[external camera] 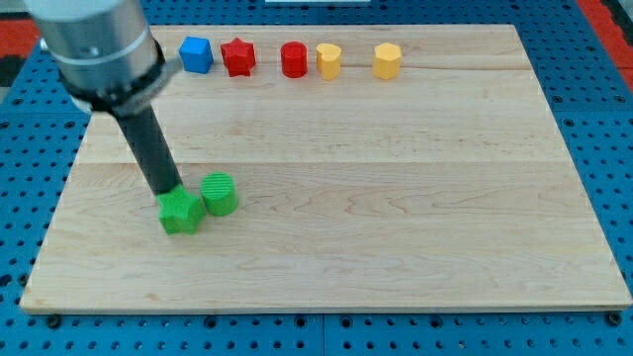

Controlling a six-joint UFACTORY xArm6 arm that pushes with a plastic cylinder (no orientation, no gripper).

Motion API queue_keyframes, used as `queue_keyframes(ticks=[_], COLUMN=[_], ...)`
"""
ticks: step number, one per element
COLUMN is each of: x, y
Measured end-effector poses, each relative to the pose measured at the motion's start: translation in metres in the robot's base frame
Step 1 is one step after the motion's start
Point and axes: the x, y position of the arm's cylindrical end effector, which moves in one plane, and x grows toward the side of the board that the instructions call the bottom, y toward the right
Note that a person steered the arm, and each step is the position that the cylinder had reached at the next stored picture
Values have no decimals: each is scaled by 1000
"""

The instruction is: Slide the green circle towards the yellow hexagon

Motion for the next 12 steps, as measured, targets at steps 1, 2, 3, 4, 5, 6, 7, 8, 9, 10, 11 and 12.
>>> queue_keyframes(ticks=[1, 2, 3, 4, 5, 6, 7, 8, 9, 10, 11, 12], x=[18, 18, 19, 3, -30, -63, -82, -96, -100, -115, -116, -116], y=[49, 31, 71, 103, 99, 76, 58, 33, 58, 109, 101, 115])
